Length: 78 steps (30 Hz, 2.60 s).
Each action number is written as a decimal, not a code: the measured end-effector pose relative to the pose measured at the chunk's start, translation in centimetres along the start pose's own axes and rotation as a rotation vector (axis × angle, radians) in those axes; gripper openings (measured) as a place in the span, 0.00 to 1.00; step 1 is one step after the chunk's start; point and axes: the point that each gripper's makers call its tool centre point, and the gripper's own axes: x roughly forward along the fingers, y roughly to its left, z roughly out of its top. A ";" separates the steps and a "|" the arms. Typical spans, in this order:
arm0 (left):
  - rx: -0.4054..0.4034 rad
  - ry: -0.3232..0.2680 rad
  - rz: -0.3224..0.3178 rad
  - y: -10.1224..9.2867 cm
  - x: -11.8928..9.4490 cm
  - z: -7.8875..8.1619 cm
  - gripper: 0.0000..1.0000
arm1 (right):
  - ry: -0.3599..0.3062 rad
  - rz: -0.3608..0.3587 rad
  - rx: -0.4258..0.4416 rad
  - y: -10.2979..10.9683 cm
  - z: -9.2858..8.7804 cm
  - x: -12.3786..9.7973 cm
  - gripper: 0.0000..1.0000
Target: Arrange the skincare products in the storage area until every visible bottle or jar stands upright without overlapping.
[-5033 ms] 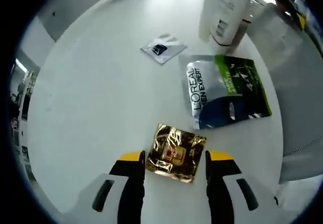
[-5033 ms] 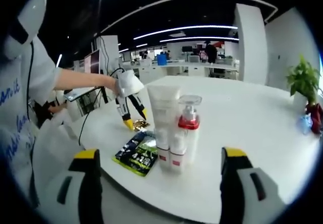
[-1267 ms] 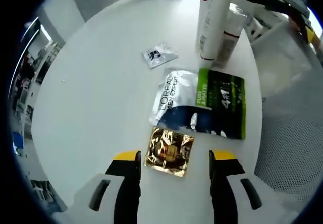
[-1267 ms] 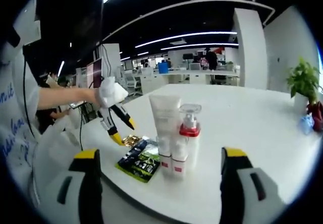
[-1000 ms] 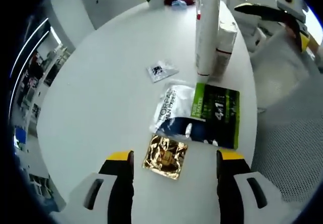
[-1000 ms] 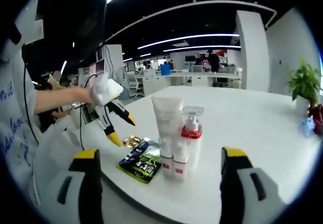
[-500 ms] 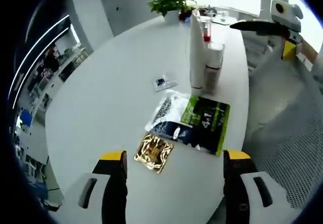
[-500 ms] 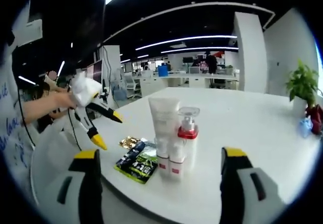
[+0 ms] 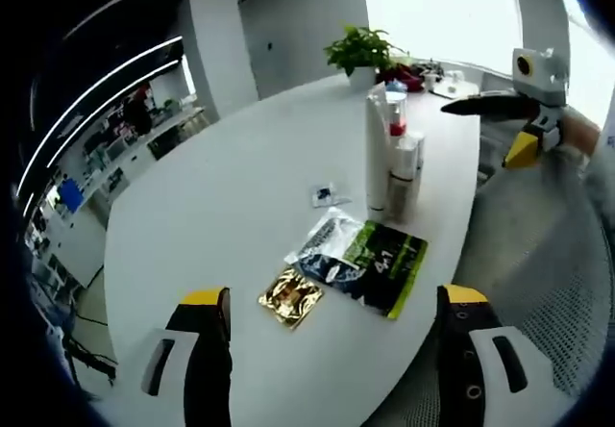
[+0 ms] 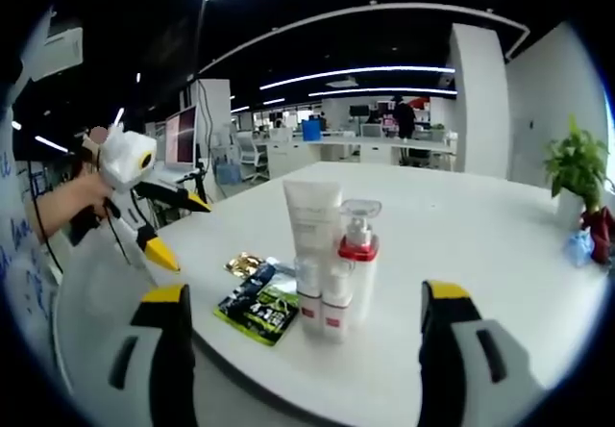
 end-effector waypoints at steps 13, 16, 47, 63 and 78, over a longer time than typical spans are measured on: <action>-0.091 -0.117 0.139 0.5 -3.0 0.5 0.97 | 0.023 -0.002 -0.014 0.1 -0.3 0.1 1.00; -0.106 -0.155 0.158 0.3 -3.5 0.7 0.97 | 0.025 0.000 -0.019 0.1 -0.4 0.1 1.00; -0.188 -0.222 0.193 -1.1 -4.8 0.0 0.97 | 0.074 -0.037 -0.085 -0.1 -1.1 0.1 1.00; -0.201 -0.213 0.147 -1.0 -4.4 0.0 0.97 | 0.091 -0.030 -0.067 0.1 -1.3 0.2 1.00; -0.141 -0.158 0.083 0.6 -1.6 2.1 0.96 | 0.083 -0.046 -0.065 -0.4 -1.1 0.2 1.00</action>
